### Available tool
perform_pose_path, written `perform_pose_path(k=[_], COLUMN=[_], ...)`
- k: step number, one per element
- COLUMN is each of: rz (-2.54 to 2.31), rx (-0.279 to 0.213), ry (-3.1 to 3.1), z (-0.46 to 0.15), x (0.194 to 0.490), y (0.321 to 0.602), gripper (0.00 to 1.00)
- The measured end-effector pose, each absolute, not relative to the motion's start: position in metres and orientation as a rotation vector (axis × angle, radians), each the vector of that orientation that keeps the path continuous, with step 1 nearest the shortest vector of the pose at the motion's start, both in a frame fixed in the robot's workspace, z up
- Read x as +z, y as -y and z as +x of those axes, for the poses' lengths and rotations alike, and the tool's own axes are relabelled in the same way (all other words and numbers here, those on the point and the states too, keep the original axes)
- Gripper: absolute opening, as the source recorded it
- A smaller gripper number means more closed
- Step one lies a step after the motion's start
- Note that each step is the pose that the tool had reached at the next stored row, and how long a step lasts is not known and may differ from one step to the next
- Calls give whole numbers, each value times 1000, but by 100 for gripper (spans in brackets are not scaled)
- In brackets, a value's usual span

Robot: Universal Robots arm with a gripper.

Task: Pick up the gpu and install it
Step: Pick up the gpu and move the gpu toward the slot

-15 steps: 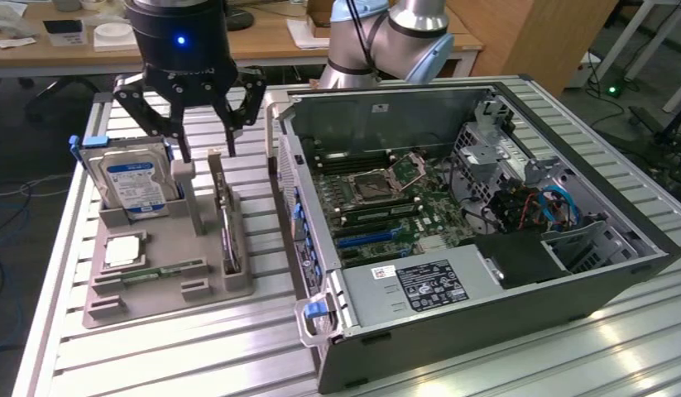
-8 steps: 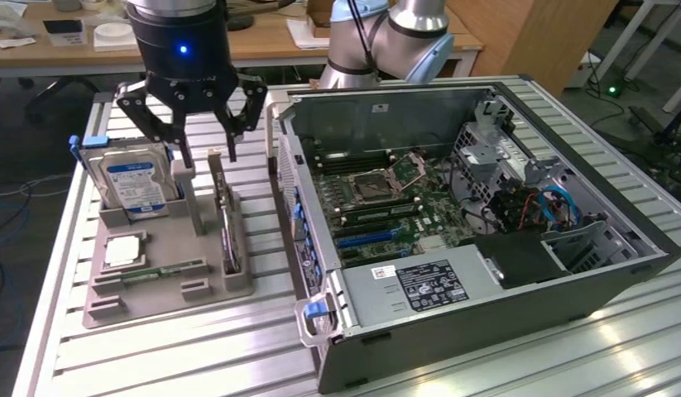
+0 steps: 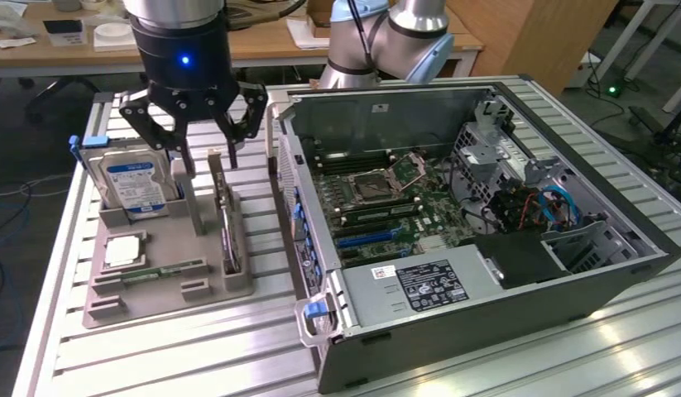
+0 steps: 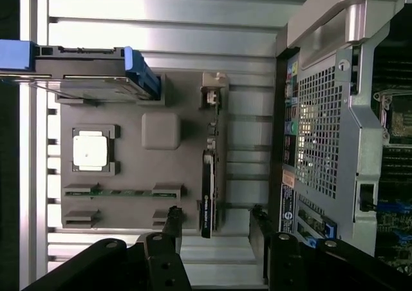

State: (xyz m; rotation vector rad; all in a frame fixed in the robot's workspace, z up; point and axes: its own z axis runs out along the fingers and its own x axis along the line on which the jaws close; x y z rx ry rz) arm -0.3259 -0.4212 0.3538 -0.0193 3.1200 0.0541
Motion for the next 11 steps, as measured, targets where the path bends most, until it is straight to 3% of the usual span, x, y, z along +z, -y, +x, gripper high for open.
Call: perform_pose_path(k=[11], rz=[-20], rx=[52], ry=[-3120], z=[-326], x=[335], y=[421], gripper=[55])
